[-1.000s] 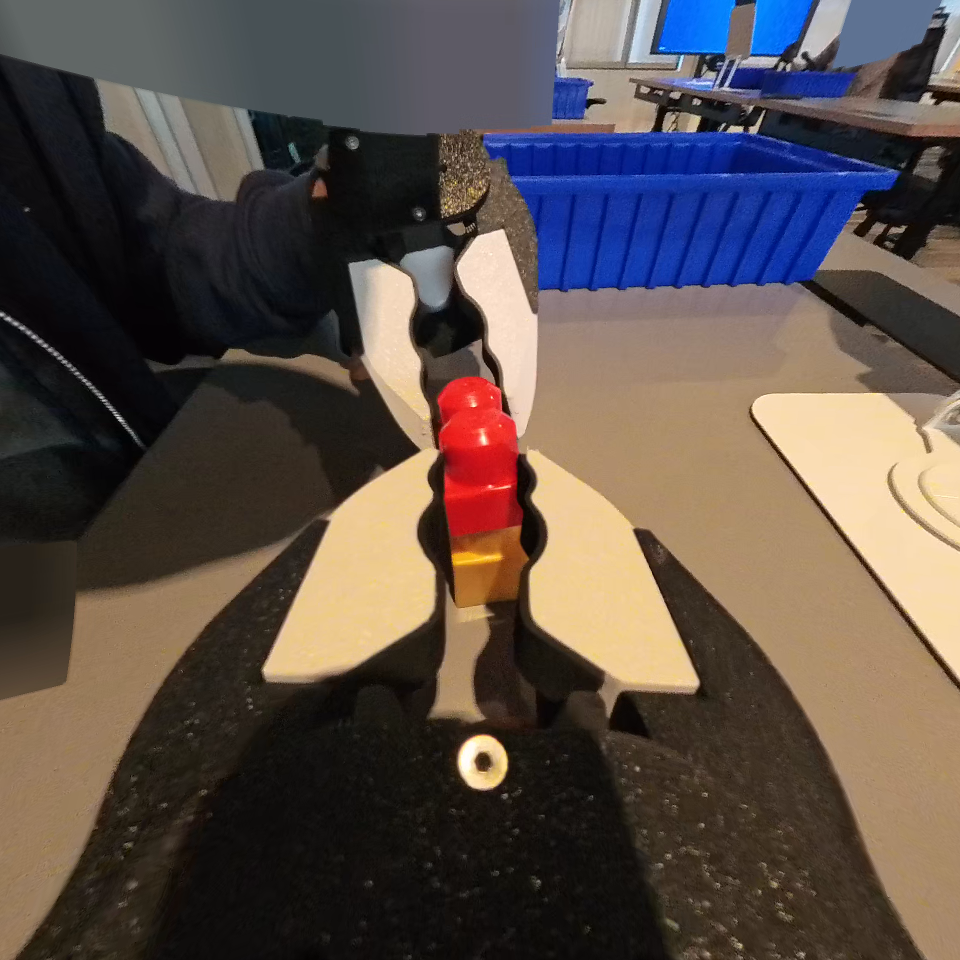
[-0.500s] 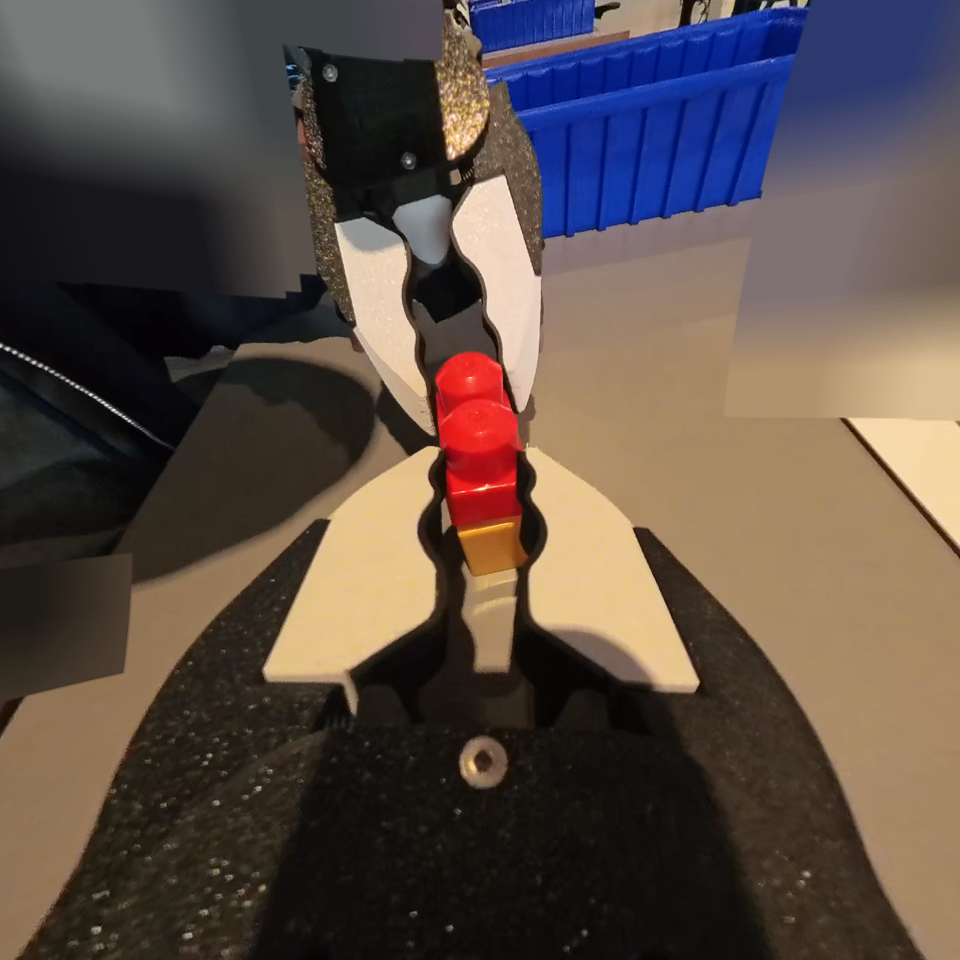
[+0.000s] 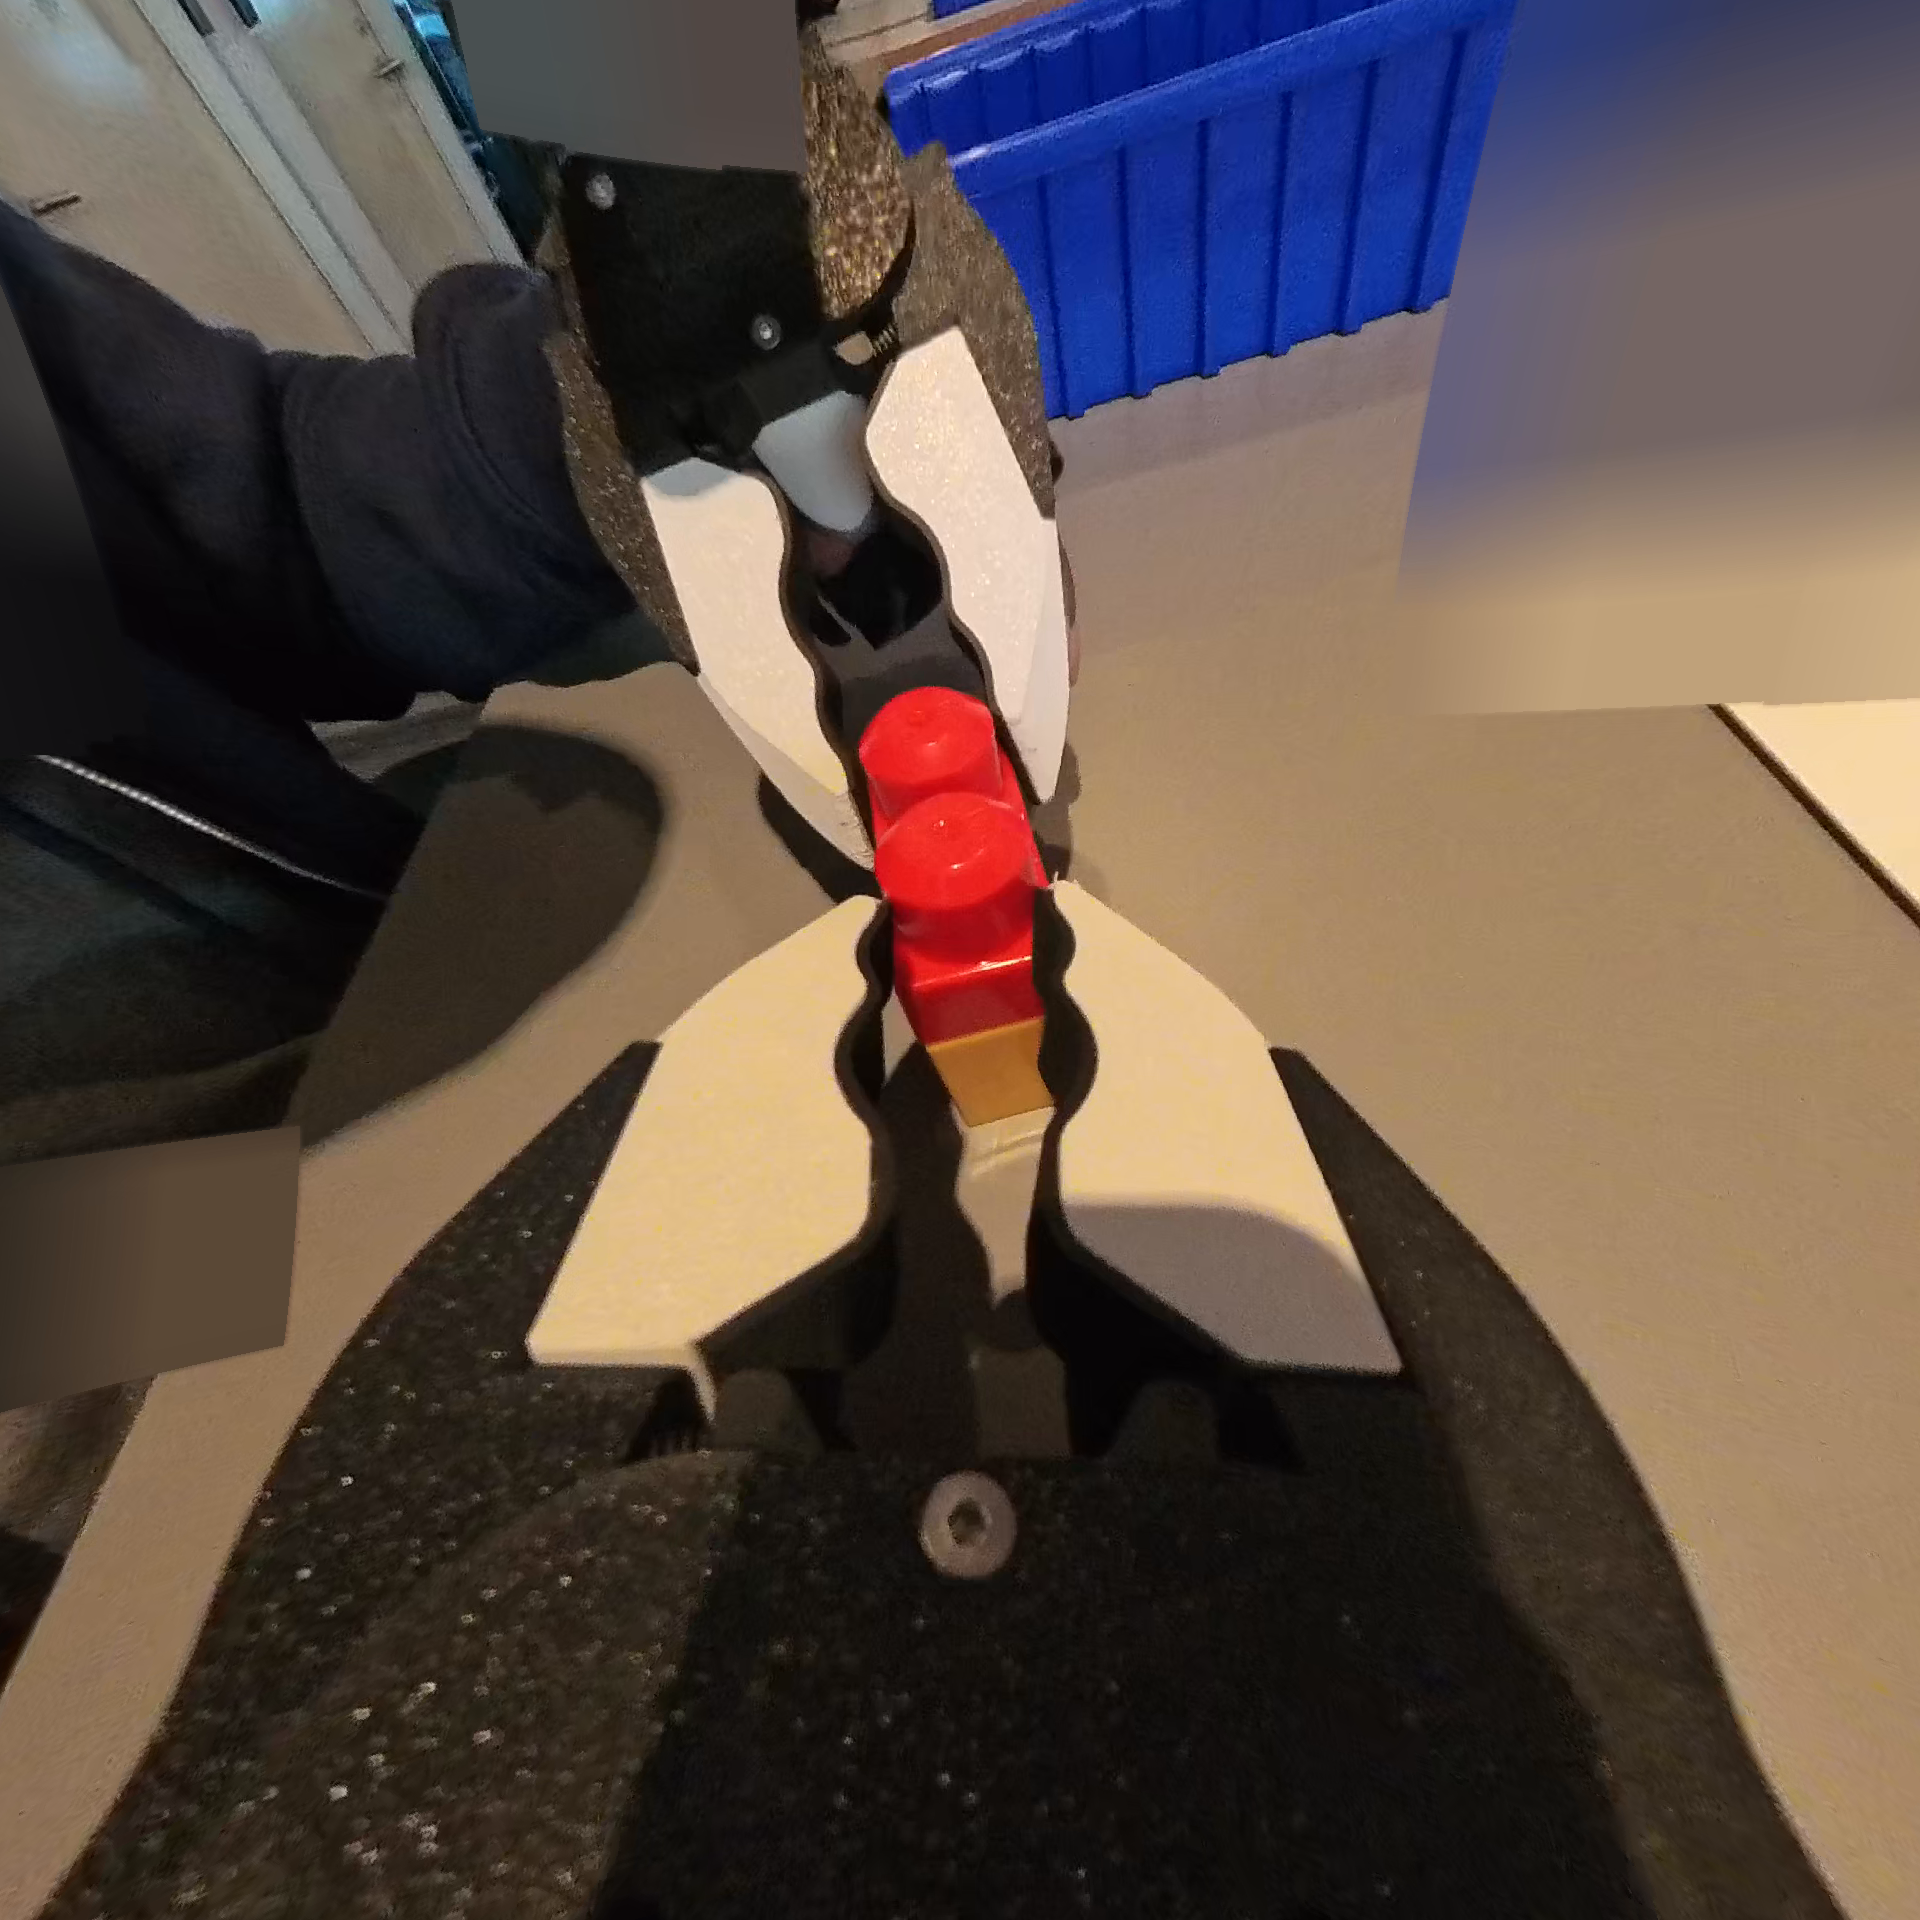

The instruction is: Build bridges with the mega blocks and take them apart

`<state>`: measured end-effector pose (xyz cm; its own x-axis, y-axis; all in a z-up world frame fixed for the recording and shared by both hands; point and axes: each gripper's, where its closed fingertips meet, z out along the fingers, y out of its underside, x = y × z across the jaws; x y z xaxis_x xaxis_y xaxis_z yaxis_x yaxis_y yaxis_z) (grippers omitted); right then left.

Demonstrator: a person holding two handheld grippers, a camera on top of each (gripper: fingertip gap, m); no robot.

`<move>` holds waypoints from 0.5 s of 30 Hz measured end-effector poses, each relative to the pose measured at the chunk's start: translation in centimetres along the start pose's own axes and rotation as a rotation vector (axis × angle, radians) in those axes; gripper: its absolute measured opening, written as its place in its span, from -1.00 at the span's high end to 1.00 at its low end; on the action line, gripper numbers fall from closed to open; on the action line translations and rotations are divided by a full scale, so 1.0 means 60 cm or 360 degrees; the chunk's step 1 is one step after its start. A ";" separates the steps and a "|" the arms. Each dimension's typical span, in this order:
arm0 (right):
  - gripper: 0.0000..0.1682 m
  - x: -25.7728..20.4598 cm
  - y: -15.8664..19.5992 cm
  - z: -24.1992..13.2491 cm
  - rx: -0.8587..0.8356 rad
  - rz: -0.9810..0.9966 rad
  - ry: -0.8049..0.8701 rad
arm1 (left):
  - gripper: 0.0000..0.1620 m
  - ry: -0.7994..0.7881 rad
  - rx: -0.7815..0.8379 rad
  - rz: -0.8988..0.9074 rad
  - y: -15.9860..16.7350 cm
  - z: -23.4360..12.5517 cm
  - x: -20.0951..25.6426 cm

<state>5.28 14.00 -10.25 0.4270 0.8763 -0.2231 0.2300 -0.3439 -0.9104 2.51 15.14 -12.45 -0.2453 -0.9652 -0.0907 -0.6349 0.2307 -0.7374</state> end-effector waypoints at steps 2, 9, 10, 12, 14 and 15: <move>0.67 0.000 0.000 0.000 -0.0001 0.0009 -0.0007 | 0.56 0.0014 0.0046 -0.0007 -0.001 0.000 0.000; 0.68 0.000 -0.004 -0.002 0.0051 -0.0006 -0.0002 | 0.57 0.0027 0.0310 -0.0025 -0.009 0.001 -0.001; 0.68 0.001 -0.004 -0.003 0.0060 -0.0018 0.0010 | 0.56 0.0028 0.0320 -0.0037 -0.009 0.002 -0.001; 0.68 -0.002 -0.007 -0.007 0.0096 -0.0051 0.0022 | 0.56 0.0017 0.0314 -0.0017 -0.012 0.001 -0.002; 0.69 -0.002 -0.017 -0.016 0.0181 -0.0078 0.0045 | 0.57 -0.0012 0.0322 0.0000 -0.010 0.000 -0.006; 0.68 -0.002 -0.019 -0.019 0.0207 -0.0070 0.0038 | 0.57 -0.0006 0.0316 -0.0004 -0.007 0.000 -0.006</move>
<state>5.94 13.89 -8.77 0.4400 0.8808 -0.1750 0.1344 -0.2573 -0.9569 2.88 15.40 -12.08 -0.2410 -0.9662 -0.0911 -0.4782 0.2000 -0.8552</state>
